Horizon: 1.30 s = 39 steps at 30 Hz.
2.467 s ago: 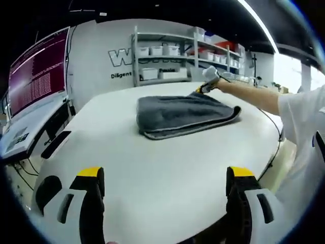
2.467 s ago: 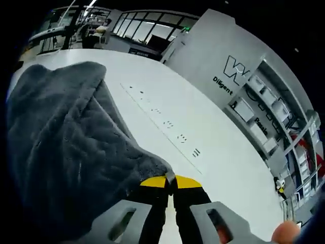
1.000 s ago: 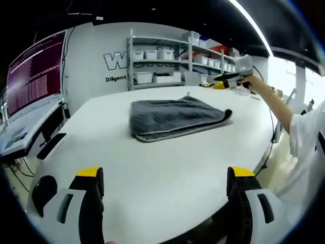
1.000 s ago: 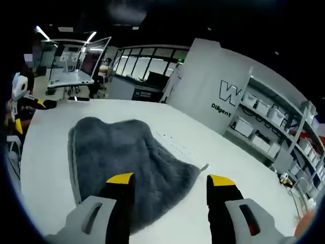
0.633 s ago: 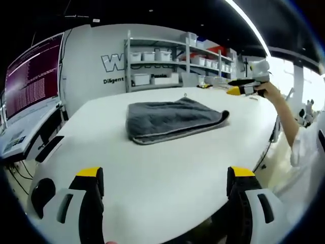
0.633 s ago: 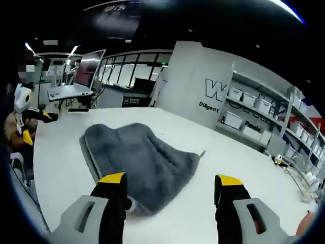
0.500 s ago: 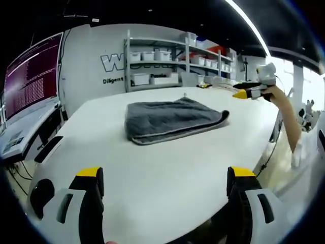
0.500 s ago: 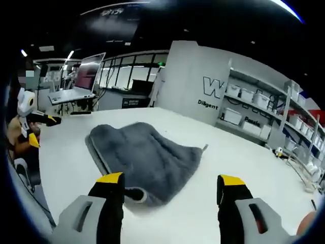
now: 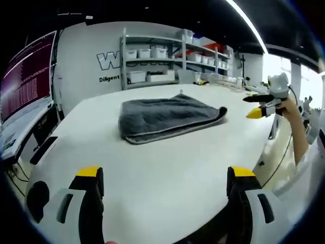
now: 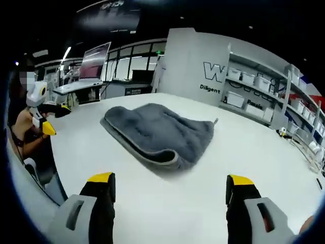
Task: Open the folded towel by lifting each exposed corner and separating the folded layers until the towel lies flat within the target outline without major curled edges
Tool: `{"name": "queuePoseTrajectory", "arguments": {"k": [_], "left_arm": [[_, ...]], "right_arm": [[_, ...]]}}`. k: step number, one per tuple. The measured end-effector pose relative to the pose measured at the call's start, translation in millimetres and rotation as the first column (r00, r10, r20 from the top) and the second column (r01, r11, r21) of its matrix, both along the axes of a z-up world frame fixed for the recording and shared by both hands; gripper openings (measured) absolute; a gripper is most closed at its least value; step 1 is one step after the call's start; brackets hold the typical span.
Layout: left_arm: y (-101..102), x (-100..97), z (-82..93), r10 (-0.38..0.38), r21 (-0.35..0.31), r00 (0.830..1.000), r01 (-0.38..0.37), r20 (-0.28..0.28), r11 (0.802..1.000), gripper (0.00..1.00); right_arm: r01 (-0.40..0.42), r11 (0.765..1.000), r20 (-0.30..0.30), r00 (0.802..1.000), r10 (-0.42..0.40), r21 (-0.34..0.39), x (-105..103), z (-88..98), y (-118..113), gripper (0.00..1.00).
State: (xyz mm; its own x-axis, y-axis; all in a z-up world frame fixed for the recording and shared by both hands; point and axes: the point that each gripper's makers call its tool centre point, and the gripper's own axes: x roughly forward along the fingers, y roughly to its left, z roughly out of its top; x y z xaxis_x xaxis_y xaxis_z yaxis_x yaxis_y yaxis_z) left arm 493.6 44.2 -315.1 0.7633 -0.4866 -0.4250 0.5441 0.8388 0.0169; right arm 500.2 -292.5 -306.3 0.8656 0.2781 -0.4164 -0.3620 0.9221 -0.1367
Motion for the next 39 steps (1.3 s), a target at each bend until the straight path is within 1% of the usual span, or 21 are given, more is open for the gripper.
{"name": "queuePoseTrajectory", "arguments": {"k": [5, 6, 12, 16, 19, 25, 29, 33, 39], "left_arm": [[-1.4, 0.0, -0.6, -0.005, 0.002, 1.0, 0.005, -0.002, 1.0, 0.99], [-1.4, 0.1, -0.6, -0.005, 0.002, 1.0, 0.005, -0.002, 1.0, 0.99], [-3.1, 1.1, -1.7, -0.012, 0.001, 1.0, 0.012, -0.005, 1.0, 0.99], [-3.7, 1.2, -2.5, -0.014, 0.001, 1.0, 0.014, -0.008, 1.0, 0.99], [-4.1, 1.7, -2.0, -0.014, 0.0, 1.0, 0.014, -0.007, 1.0, 0.99], [-4.9, 1.2, -1.7, -0.018, 0.002, 1.0, 0.018, -0.006, 1.0, 0.99], [-4.0, 1.0, -1.6, -0.014, 0.0, 1.0, 0.014, -0.007, 1.0, 0.99], [-3.0, 0.5, -0.4, -0.011, 0.0, 1.0, 0.011, -0.003, 1.0, 0.99], [-3.3, -1.0, -0.6, -0.013, 0.0, 1.0, 0.013, -0.003, 1.0, 0.99]], "right_arm": [[0.015, 0.999, -0.021, 1.0, -0.014, 0.029, -9.9, -10.7, 4.2, 0.99], [0.021, 0.999, -0.034, 0.999, -0.02, 0.036, -12.0, -15.4, 4.3, 0.99], [0.054, 0.998, -0.088, 0.995, -0.051, 0.036, -15.1, -36.1, -3.1, 0.99], [0.063, 0.997, -0.087, 0.994, -0.06, 0.035, -13.2, -35.1, -4.3, 0.99], [0.066, 0.998, -0.081, 0.995, -0.065, 0.013, -8.0, -32.3, -5.7, 0.99], [0.083, 0.997, -0.051, 0.995, -0.082, 0.009, 11.5, -20.0, -9.5, 0.99], [0.093, 0.996, -0.029, 0.995, -0.093, -0.004, 24.0, -12.5, -11.6, 0.94], [0.068, 0.997, -0.001, 0.998, -0.068, -0.028, 36.9, -6.6, -5.3, 0.83], [0.038, 0.996, 0.012, 0.999, -0.037, -0.083, 56.4, -8.1, 3.2, 0.73]]}}
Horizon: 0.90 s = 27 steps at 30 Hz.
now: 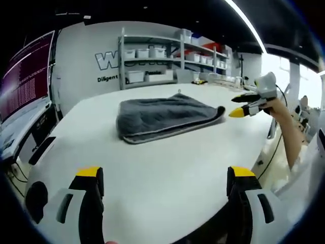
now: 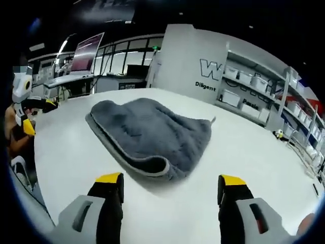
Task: Open the folded towel by lifting each exposed corner and separating the folded layers until the towel lies flat within the target outline without major curled edges
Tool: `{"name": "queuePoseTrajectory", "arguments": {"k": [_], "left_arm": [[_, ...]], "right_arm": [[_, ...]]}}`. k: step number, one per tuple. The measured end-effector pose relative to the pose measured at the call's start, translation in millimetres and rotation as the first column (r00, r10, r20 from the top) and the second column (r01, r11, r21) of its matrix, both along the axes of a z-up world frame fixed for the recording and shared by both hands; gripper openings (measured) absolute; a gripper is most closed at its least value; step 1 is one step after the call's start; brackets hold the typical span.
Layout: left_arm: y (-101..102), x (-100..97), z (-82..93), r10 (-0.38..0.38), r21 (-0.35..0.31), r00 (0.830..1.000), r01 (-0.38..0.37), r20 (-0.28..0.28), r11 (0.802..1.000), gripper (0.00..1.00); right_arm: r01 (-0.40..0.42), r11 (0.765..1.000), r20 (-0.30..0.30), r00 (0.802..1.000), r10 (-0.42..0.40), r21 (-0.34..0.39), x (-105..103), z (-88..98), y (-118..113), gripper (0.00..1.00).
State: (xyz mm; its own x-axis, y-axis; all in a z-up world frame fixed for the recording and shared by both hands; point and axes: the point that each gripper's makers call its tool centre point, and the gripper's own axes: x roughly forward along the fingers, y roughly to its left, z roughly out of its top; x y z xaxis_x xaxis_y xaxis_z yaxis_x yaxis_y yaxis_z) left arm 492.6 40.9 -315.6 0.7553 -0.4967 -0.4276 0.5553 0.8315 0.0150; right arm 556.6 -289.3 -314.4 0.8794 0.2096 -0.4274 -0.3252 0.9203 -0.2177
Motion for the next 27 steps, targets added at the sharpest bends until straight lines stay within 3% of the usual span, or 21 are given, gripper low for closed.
{"name": "queuePoseTrajectory", "arguments": {"k": [5, 8, 12, 20, 27], "left_arm": [[2.1, -1.0, 0.8, 0.005, -0.003, 1.0, -0.005, 0.002, 1.0, 0.99], [2.9, -1.6, 1.2, 0.005, -0.002, 1.0, -0.005, 0.002, 1.0, 0.99], [4.8, -1.7, 1.7, 0.009, 0.0, 1.0, -0.009, 0.003, 1.0, 0.99], [4.5, 0.0, 2.6, 0.011, -0.001, 1.0, -0.011, 0.004, 1.0, 0.99], [-0.3, 1.6, 1.2, -0.004, 0.003, 1.0, 0.004, -0.001, 1.0, 0.99]], "right_arm": [[-0.042, 0.999, 0.006, 0.999, 0.042, -0.013, 16.4, -3.7, 11.0, 0.57], [-0.056, 0.997, -0.005, 0.998, 0.056, -0.059, 22.4, -8.6, 12.7, 0.49], [-0.096, 0.988, 0.008, 0.995, 0.097, -0.124, 23.3, -8.8, 15.0, 0.3], [-0.144, 0.979, 0.03, 0.988, 0.15, -0.142, 16.6, -5.2, 20.4, 0.03], [-0.14, 0.978, 0.02, 0.989, 0.145, -0.152, -0.1, -10.8, 11.6, 0.0]]}}
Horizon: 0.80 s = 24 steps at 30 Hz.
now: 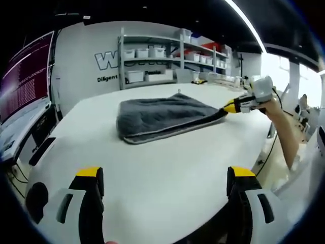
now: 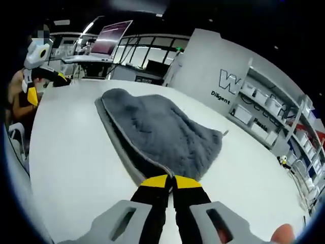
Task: Open the folded towel by lifting each exposed corner and separating the folded layers until the towel lies flat within the target outline without major curled edges
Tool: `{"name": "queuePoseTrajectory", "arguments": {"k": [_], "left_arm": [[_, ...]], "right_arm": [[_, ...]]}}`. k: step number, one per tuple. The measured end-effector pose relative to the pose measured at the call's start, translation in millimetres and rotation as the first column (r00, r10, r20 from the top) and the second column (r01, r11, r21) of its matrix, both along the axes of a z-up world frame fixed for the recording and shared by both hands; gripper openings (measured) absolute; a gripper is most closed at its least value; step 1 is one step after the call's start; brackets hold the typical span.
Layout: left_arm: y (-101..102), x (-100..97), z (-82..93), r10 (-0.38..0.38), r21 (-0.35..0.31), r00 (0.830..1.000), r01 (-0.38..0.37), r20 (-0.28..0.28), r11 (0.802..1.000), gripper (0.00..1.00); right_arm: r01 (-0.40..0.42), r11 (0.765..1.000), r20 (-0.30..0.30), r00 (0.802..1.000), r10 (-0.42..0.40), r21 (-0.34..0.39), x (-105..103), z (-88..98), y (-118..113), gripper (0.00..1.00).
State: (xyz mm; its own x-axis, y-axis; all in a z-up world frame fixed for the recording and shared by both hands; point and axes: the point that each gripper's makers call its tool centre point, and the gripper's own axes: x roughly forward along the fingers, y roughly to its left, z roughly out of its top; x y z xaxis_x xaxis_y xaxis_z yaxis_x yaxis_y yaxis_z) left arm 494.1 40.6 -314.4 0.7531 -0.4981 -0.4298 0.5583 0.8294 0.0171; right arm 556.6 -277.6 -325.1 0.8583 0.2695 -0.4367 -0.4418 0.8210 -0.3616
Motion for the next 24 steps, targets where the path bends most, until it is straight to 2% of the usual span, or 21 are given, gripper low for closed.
{"name": "queuePoseTrajectory", "arguments": {"k": [8, 19, 24], "left_arm": [[2.2, 0.0, -1.4, 0.007, 0.0, 1.0, -0.007, -0.004, 1.0, 0.99], [1.7, -1.1, -1.6, 0.006, -0.003, 1.0, -0.006, -0.003, 1.0, 0.99], [0.7, -3.3, -1.0, 0.0, -0.003, 1.0, 0.0, -0.001, 1.0, 0.99]], "right_arm": [[0.038, 0.999, -0.057, 0.998, -0.039, -0.024, -20.6, -26.1, -13.0, 0.0], [0.072, 0.997, -0.065, 0.995, -0.073, -0.011, -31.2, -25.6, -26.3, 0.0], [0.068, 0.997, -0.052, 0.996, -0.067, 0.025, -34.7, -20.1, -29.3, 0.0]]}}
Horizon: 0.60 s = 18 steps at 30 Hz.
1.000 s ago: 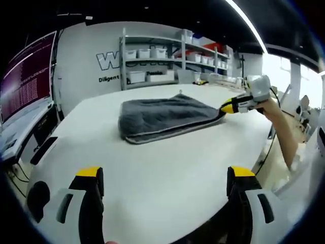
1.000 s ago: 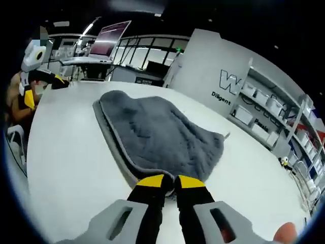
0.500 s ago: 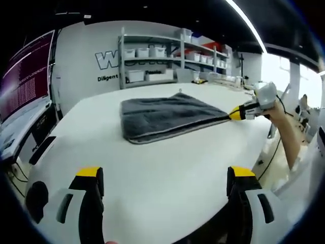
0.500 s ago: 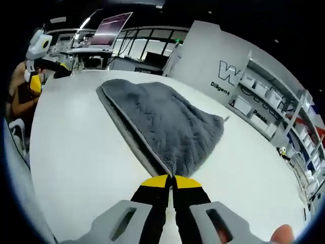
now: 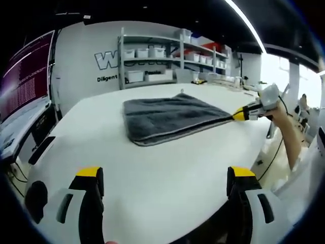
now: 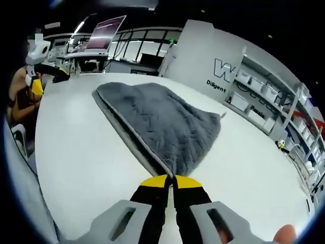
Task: Open the folded towel by lifting each exposed corner and separating the folded layers until the towel lies flat within the target outline without major curled edges
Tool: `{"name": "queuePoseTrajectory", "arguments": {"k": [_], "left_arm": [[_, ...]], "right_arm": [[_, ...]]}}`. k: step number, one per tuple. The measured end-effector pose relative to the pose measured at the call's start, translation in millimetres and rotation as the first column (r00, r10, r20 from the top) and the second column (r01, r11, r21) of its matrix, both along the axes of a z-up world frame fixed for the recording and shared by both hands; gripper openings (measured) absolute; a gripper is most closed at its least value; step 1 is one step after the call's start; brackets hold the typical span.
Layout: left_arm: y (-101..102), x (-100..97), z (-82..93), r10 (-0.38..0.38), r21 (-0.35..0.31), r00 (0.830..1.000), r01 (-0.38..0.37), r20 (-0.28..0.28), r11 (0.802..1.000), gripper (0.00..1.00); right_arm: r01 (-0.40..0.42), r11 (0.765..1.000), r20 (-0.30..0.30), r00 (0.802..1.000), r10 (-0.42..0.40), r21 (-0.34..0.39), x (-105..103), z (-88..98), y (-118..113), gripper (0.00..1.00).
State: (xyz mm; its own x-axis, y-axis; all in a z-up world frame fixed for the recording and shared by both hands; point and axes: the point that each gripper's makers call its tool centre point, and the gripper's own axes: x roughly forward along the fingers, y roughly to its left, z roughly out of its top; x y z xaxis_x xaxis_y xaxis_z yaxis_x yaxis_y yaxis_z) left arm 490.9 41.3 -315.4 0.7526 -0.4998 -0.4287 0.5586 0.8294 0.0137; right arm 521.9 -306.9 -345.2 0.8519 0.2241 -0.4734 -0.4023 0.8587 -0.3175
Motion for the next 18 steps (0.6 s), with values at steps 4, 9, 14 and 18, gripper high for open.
{"name": "queuePoseTrajectory", "arguments": {"k": [4, 9, 14, 18], "left_arm": [[2.4, -0.2, 0.2, 0.008, -0.002, 1.0, -0.008, 0.001, 1.0, 0.99], [4.1, 0.2, -1.0, 0.015, 0.0, 1.0, -0.015, -0.003, 1.0, 0.99], [3.4, 1.1, -0.5, 0.015, -0.001, 1.0, -0.015, -0.001, 1.0, 0.99], [2.4, 1.4, -1.2, 0.013, 0.002, 1.0, -0.013, -0.003, 1.0, 0.99]], "right_arm": [[0.008, 0.999, 0.016, 1.0, -0.008, 0.038, -6.1, 6.6, -6.5, 0.04], [0.038, 0.997, 0.066, 0.997, -0.042, 0.069, -14.2, 20.2, -17.8, 0.11], [0.064, 0.993, 0.121, 0.99, -0.077, 0.104, -24.0, 36.5, -29.6, 0.21], [0.075, 0.987, 0.123, 0.988, -0.093, 0.144, -29.4, 40.5, -35.5, 0.35]]}}
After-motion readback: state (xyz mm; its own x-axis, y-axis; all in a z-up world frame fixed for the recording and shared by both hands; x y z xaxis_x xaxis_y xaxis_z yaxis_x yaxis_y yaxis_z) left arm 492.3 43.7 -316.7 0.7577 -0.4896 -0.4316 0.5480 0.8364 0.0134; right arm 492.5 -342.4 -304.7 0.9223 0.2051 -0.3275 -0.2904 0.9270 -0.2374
